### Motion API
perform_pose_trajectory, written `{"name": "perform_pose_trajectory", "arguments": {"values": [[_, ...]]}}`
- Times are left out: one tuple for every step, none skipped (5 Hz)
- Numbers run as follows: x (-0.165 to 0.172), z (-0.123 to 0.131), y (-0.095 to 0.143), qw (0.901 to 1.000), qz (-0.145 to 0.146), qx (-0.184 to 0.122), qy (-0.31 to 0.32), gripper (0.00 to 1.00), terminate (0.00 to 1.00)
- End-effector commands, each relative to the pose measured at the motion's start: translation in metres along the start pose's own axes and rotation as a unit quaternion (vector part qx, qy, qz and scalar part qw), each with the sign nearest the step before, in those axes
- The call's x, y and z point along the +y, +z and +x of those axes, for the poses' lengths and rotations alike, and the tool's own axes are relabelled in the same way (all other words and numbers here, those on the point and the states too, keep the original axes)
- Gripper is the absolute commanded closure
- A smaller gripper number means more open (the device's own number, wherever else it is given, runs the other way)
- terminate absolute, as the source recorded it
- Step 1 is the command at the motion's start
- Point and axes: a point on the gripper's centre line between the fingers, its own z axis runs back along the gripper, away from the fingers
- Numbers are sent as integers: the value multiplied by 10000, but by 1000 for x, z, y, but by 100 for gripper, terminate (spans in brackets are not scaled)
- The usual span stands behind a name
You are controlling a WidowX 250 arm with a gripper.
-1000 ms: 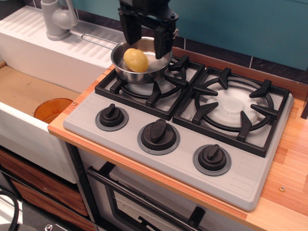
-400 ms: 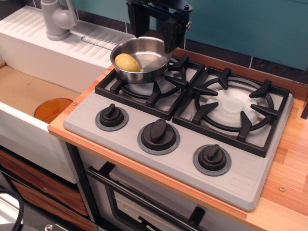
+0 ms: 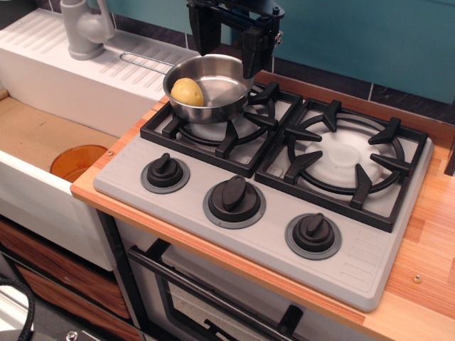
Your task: Put potato in pot or pan an put pot or pan on stove
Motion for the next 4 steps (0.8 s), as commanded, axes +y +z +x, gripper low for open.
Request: {"name": "perform_pose_trajectory", "arguments": {"values": [[-6, 15, 1, 9973, 253, -672, 131, 0, 0], [-6, 16, -4, 9970, 209, -734, 136, 0, 0], [-6, 17, -10, 9963, 239, -810, 141, 0, 0], [-4, 18, -20, 9953, 251, -931, 106, 0, 0]]}}
